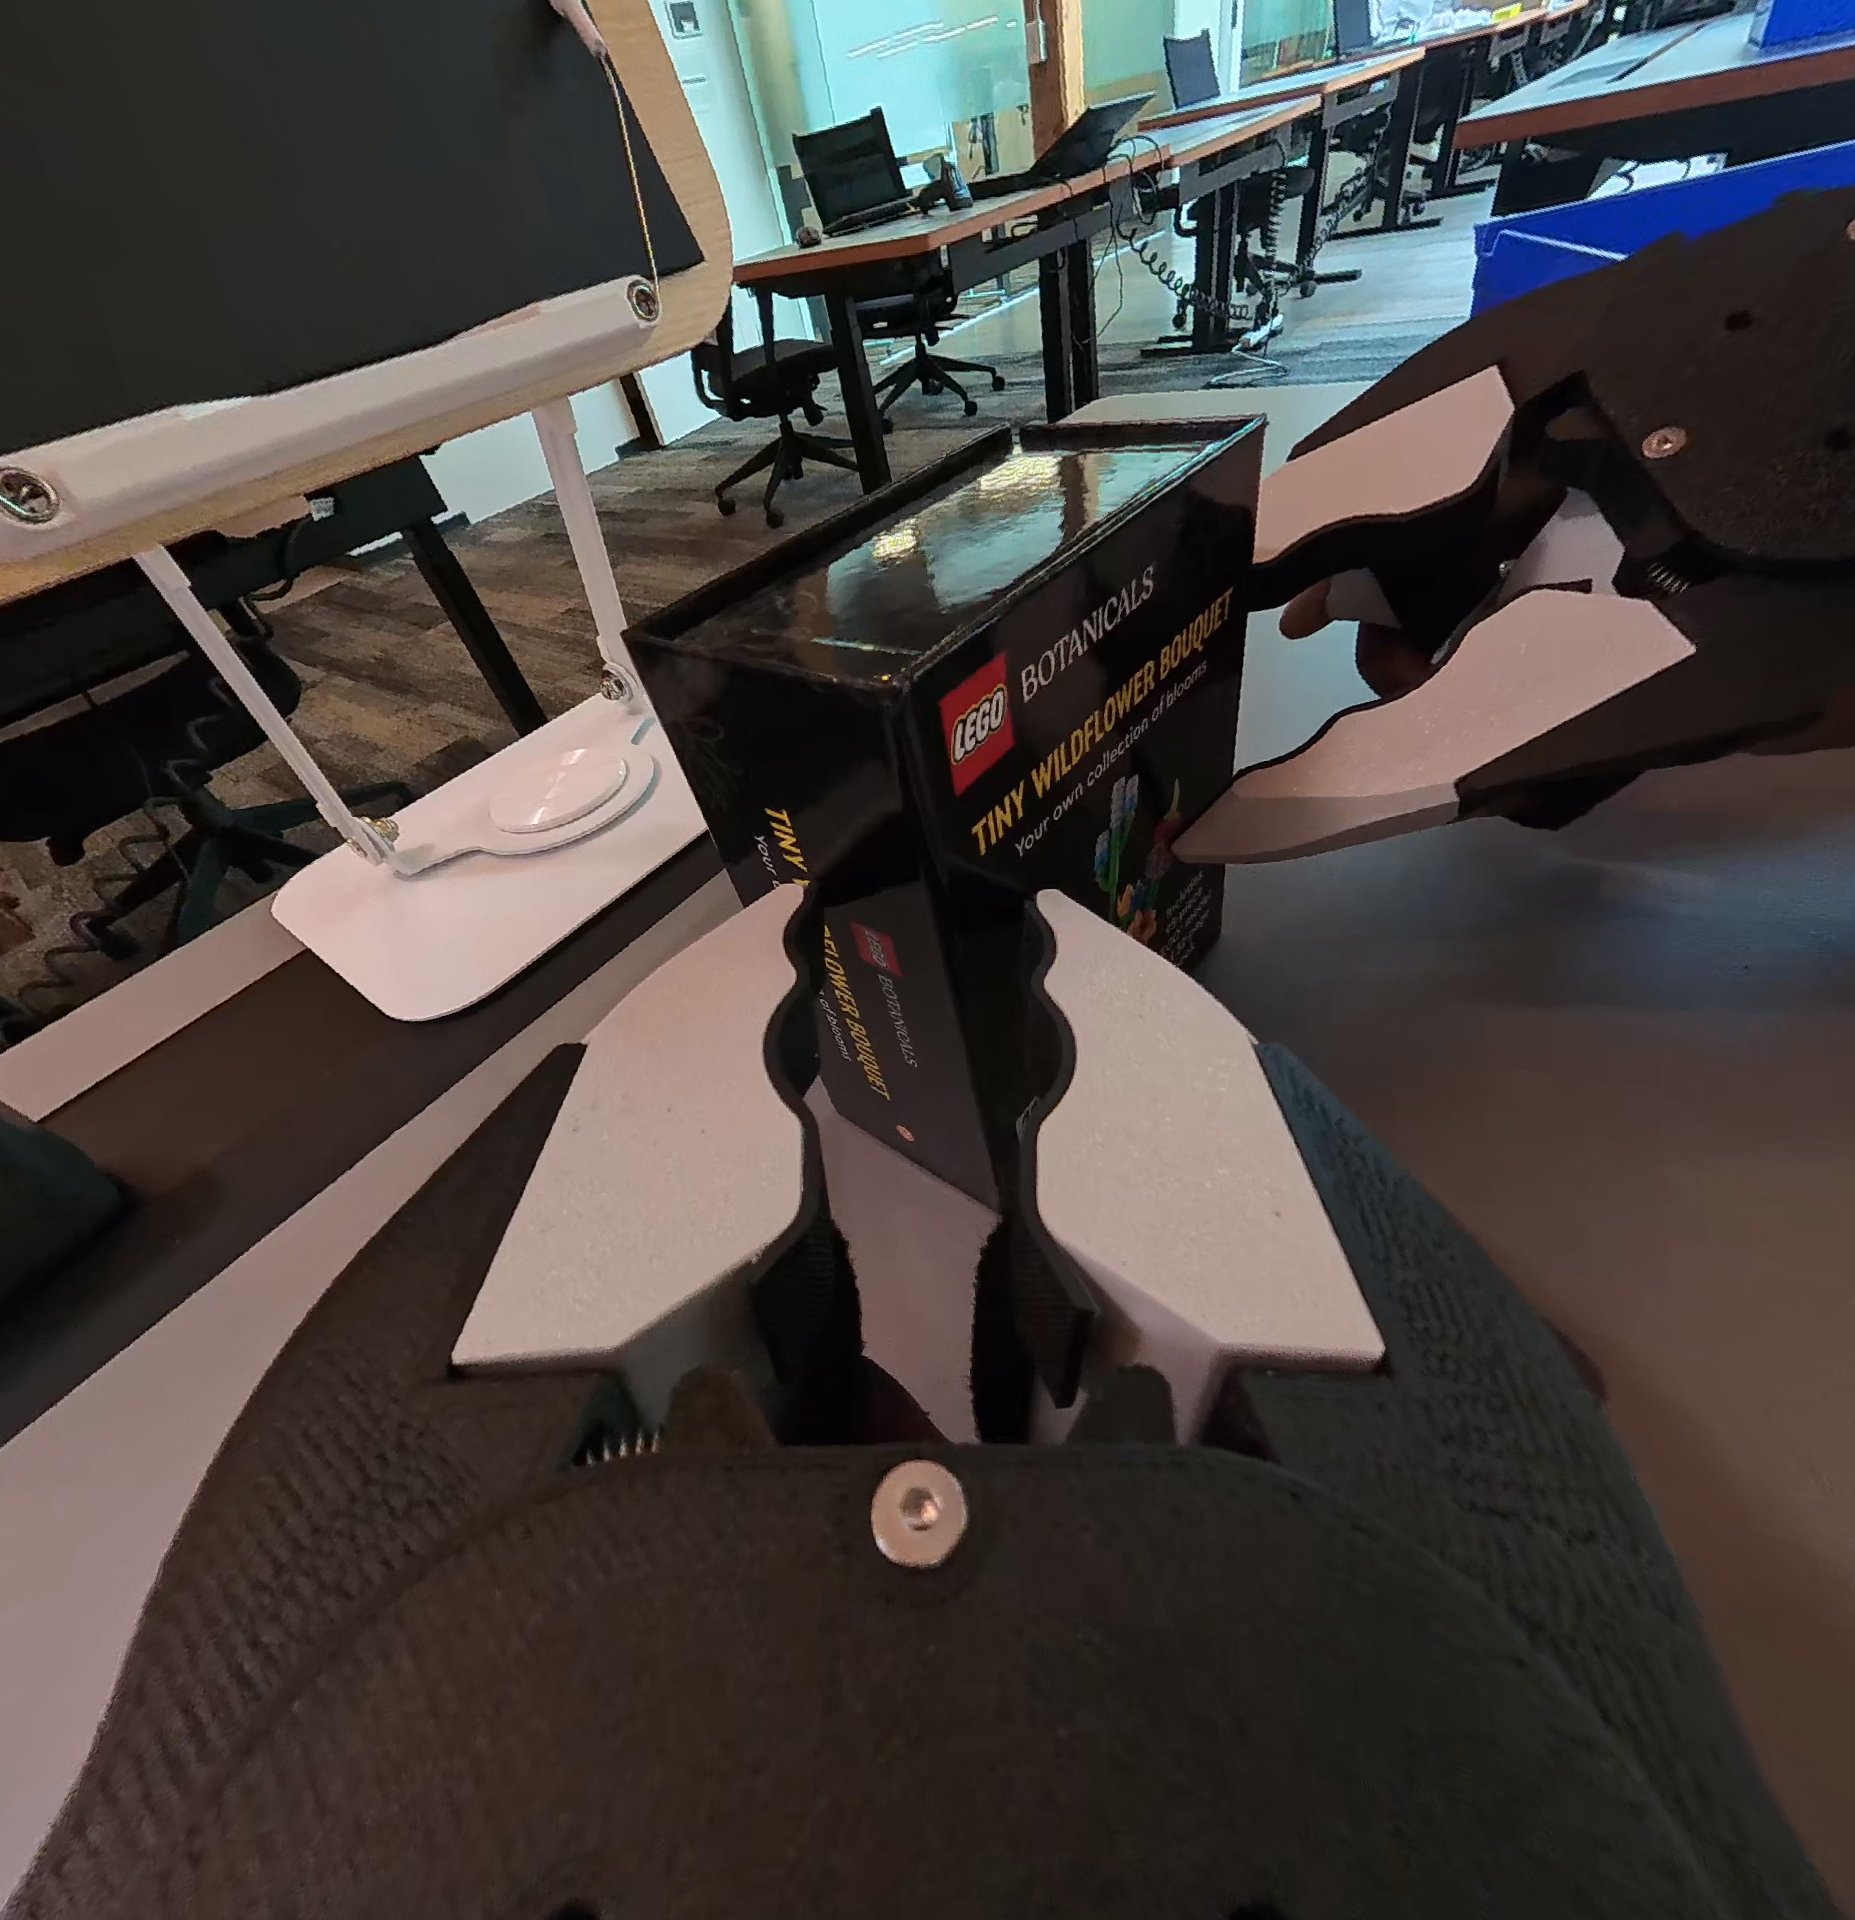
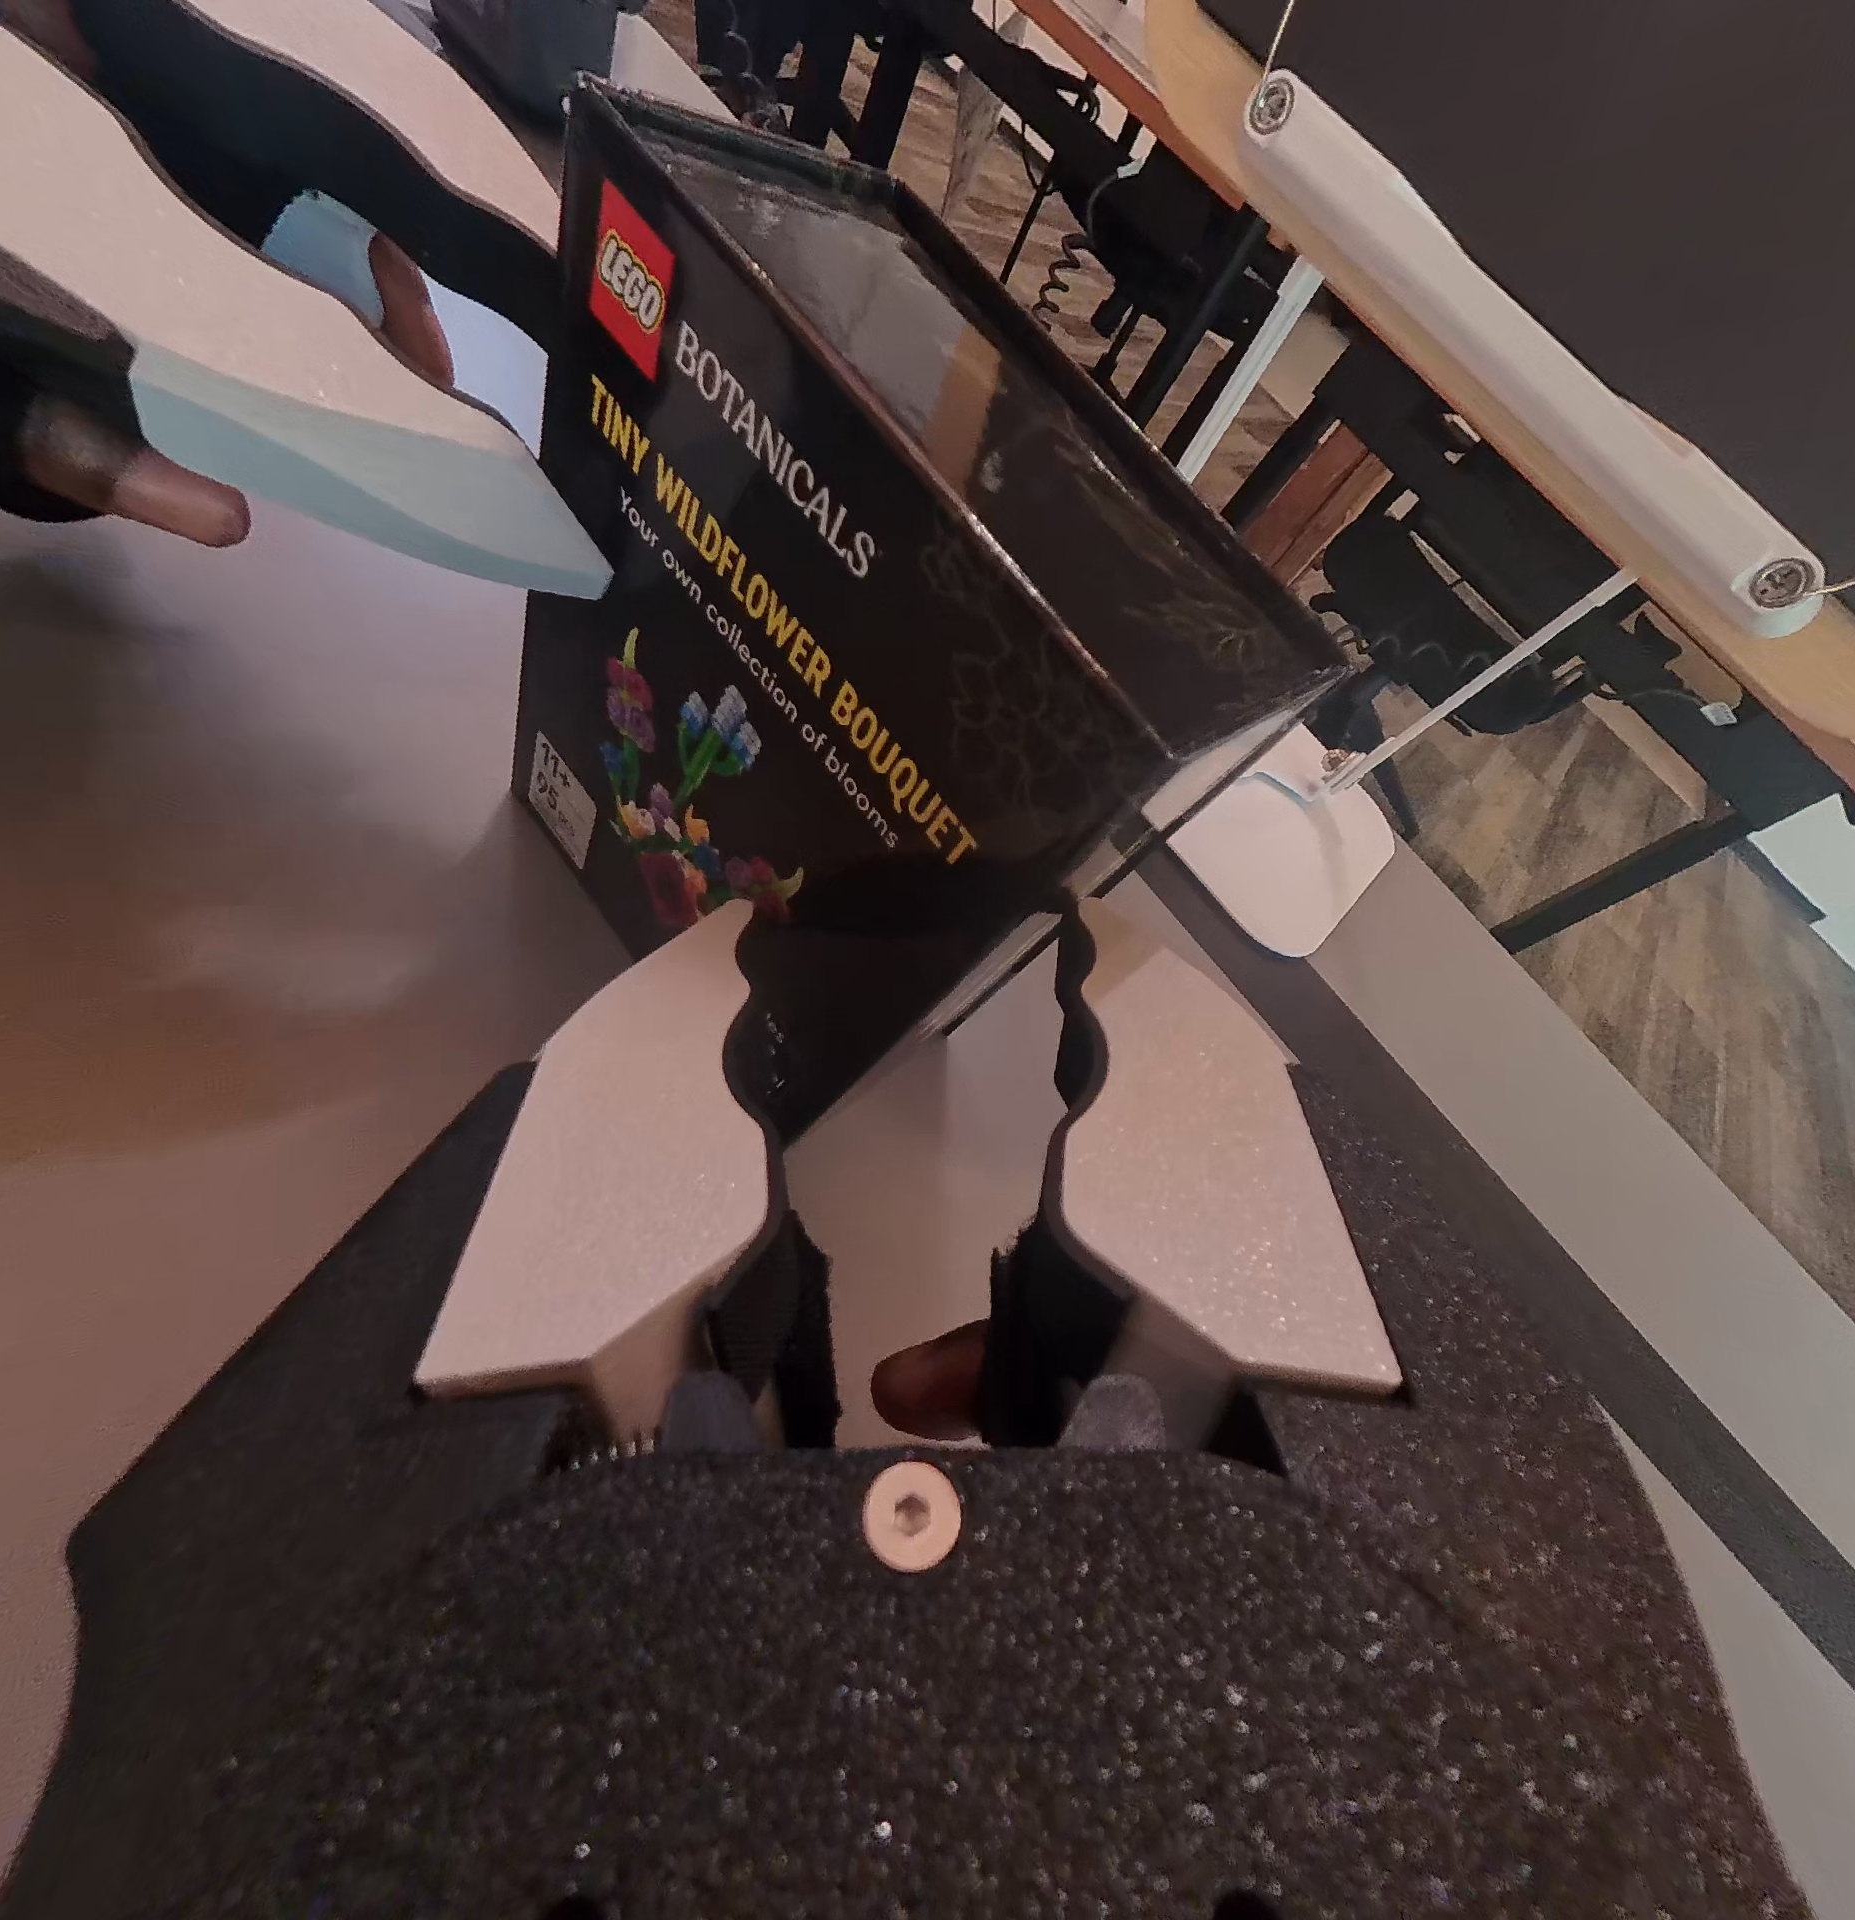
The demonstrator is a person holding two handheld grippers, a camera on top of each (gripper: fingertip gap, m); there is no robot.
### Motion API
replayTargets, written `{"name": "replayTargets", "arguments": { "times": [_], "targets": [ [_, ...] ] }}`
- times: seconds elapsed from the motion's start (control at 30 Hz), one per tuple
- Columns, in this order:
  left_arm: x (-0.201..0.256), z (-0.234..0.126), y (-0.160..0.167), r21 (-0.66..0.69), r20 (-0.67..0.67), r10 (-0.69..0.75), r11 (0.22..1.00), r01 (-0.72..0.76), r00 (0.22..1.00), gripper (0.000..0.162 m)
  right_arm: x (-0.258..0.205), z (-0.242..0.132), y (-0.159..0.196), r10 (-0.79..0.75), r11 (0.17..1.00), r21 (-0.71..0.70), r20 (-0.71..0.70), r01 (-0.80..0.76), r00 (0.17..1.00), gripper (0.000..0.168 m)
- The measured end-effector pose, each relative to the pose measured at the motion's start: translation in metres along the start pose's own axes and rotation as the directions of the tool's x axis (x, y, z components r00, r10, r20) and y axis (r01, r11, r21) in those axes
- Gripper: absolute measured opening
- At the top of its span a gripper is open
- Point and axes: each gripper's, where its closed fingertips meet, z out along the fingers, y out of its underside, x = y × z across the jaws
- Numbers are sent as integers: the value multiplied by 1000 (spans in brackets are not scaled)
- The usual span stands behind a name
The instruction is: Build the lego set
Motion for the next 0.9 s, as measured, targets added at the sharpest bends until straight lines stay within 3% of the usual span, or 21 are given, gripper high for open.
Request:
{"name": "replayTargets", "arguments": {
  "times": [0.6, 0.77, 0.9],
  "targets": [
    [2, 0, 7, -57, -2, 28, 998, -28, 1000, 40, 1, 0, 1, 18, 1000, 2, -3, -18, 1000, 54],
    [-7, -7, 14, -90, 55, 0, 996, 5, 998, 75, 9, -8, -1, 89, 995, 43, -4, -88, 996, 63],
    [-15, -27, 6, -73, 137, -34, 996, 45, 990, 100, 10, -26, -3, 169, 985, 48, 8, -169, 986, 87]
  ]
}}
